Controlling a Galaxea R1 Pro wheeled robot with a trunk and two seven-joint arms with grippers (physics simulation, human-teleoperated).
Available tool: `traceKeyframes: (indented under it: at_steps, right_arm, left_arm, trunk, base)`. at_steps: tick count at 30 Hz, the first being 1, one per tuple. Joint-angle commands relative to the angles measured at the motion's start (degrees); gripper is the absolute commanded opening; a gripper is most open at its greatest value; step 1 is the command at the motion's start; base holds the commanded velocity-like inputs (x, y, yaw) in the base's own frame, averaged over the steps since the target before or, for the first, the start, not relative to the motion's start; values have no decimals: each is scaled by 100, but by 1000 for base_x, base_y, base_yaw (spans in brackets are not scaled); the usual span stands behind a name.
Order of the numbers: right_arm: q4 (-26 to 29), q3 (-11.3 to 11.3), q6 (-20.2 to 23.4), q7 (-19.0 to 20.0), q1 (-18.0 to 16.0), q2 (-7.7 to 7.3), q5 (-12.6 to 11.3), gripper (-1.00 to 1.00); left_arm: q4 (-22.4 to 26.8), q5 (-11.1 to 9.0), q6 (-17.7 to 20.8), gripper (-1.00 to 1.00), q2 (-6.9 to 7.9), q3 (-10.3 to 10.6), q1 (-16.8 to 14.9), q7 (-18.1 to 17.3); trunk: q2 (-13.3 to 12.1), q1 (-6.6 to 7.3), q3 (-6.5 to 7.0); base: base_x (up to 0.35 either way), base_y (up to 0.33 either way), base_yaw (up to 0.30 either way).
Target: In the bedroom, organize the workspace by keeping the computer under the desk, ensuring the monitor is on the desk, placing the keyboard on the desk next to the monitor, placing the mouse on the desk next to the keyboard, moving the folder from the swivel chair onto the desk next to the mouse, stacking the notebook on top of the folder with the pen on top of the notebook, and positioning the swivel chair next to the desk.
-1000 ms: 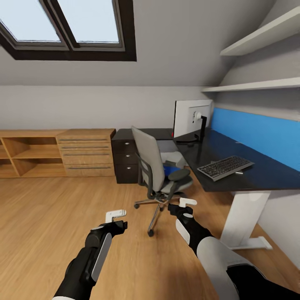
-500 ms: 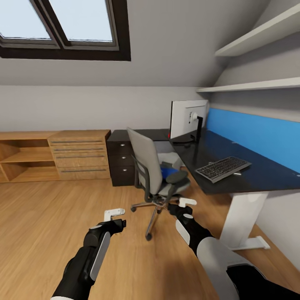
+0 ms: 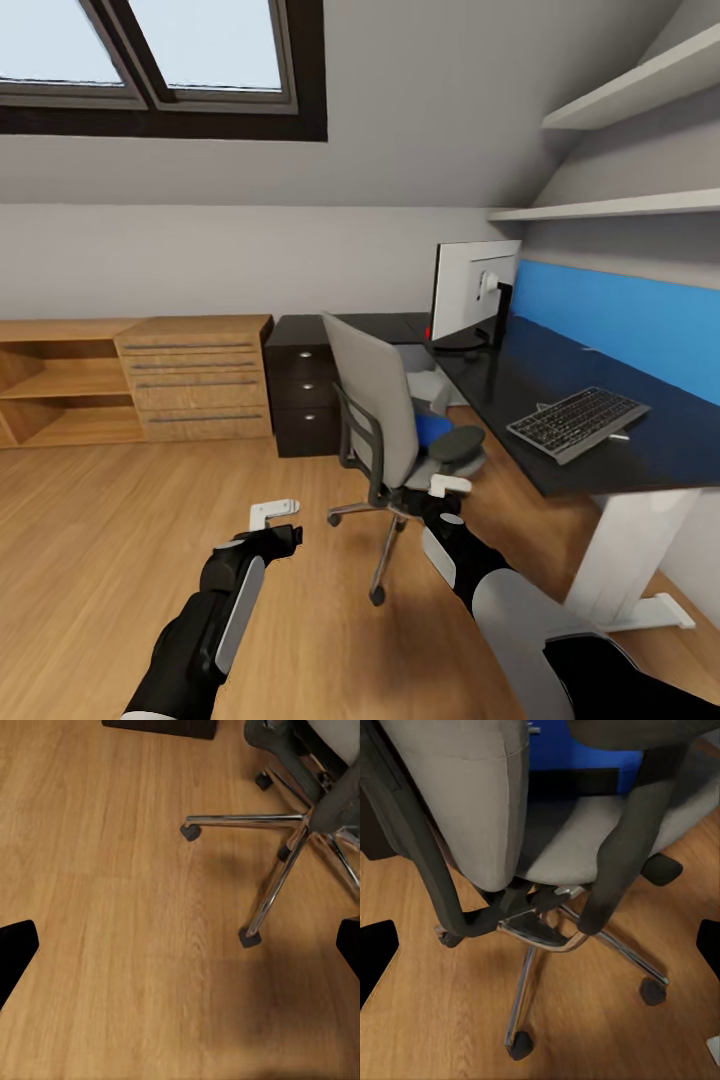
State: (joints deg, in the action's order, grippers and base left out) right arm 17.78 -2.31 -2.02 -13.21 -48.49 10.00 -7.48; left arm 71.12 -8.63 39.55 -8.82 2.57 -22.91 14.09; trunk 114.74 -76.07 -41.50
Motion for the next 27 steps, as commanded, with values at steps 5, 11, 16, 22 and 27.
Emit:
traceKeyframes:
  at_steps: [5, 11, 16, 22, 27]
  right_arm:
    - [-31, -25, -52, -16, -3, 0, -47, 100]
    - [-34, -5, -56, -10, -2, 0, -122, 100]
    - [-47, 35, -30, 5, -2, 0, -584, 100]
    - [-61, 76, -16, 129, -2, -103, -1469, 100]
    - [-63, 160, -6, 408, -2, -363, -2288, 100]
  left_arm:
    - [530, -87, 75, 100, -10, -8, -3, 58]
    - [736, -94, 89, 100, -14, -15, -3, 59]
    - [884, -95, 84, 100, -14, -17, 4, 59]
    - [1175, -95, 80, 100, -15, -19, 62, 59]
    - [1520, -95, 79, 100, -15, -19, 227, 59]
  trunk:
    - [42, -22, -24]
    - [283, -154, -132]
    - [484, -264, -221]
    - [724, -396, -329]
    - [925, -506, -419]
  base:
    - [36, 33, 0]
    - [3, 3, 0]
    - [0, 0, 0]
    - [0, 0, 0]
    - [0, 0, 0]
